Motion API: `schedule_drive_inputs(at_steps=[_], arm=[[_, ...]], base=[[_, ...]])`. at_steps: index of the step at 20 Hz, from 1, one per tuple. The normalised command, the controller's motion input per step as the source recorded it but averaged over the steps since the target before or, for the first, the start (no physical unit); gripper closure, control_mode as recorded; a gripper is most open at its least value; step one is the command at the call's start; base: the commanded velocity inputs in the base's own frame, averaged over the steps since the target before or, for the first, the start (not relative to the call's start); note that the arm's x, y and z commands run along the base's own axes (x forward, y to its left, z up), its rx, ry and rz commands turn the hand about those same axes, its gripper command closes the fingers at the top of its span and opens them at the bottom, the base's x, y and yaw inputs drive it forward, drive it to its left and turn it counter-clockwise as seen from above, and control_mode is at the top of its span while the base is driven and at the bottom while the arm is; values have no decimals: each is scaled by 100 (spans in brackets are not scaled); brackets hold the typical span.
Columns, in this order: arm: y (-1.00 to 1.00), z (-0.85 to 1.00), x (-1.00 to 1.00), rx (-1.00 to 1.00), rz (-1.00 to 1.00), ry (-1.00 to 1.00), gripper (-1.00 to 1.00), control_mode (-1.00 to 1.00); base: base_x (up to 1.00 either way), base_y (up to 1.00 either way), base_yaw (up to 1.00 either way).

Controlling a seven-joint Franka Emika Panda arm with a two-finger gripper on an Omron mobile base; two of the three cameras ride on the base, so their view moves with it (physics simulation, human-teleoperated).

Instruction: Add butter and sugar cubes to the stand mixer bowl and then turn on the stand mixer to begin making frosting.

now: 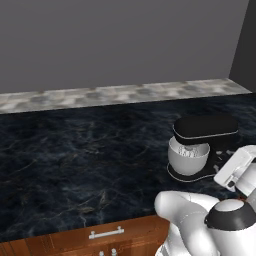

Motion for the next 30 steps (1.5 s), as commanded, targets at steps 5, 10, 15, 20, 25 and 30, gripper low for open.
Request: schedule_drive_inputs(at_steps=[5, 10, 15, 20, 25, 30], arm=[[0, -17, 11, 0, -1, 0, -100, -100], [-6, -13, 8, 1, -2, 0, -100, -100], [-10, -5, 5, 2, -2, 0, -100, -100], [-4, 0, 4, 1, -2, 0, -100, -100], [8, 0, 0, 0, -2, 0, -100, -100], [23, 0, 5, 0, -2, 0, 100, -100]], base=[[0, 0, 0], [0, 0, 0], [0, 0, 0], [0, 0, 0], [0, 0, 0], [0, 0, 0]])
